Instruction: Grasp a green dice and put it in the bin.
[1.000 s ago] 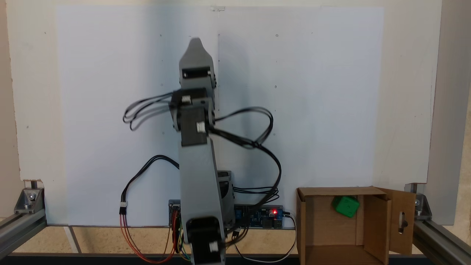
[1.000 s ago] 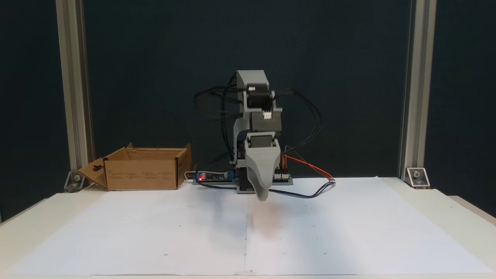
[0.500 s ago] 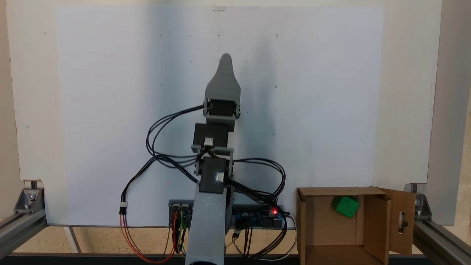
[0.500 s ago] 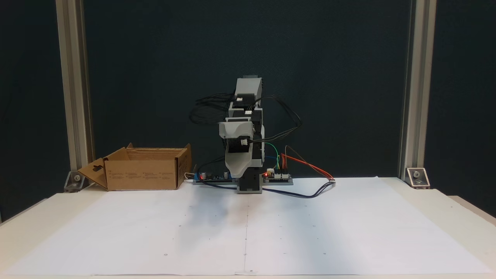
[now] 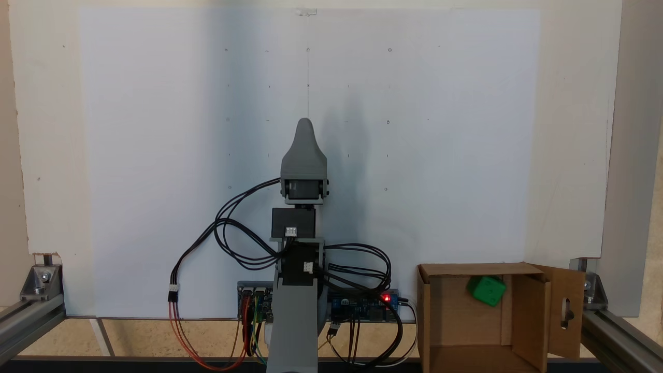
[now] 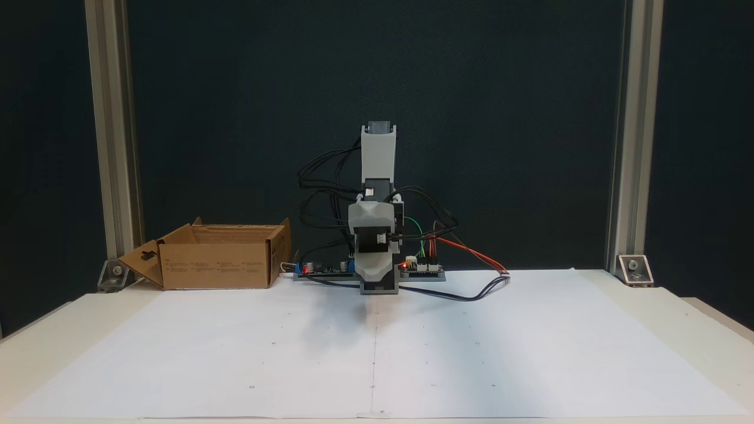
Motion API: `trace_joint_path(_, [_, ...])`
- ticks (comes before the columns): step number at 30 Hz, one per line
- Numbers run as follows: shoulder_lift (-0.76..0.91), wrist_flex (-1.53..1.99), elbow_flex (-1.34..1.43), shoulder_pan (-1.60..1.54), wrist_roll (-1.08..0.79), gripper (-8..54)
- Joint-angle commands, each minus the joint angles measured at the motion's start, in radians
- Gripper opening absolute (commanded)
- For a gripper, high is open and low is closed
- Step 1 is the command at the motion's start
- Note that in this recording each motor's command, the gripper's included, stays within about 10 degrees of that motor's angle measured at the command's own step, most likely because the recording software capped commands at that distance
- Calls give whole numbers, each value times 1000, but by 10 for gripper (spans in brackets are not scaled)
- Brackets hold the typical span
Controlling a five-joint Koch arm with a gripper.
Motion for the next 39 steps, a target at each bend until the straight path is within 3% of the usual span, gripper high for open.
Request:
trace_joint_path(1, [107,-165,6,3,34,441])
trace_joint_path(12, [107,-272,160,38,29,440])
trace_joint_path(39, [106,-273,160,17,34,444])
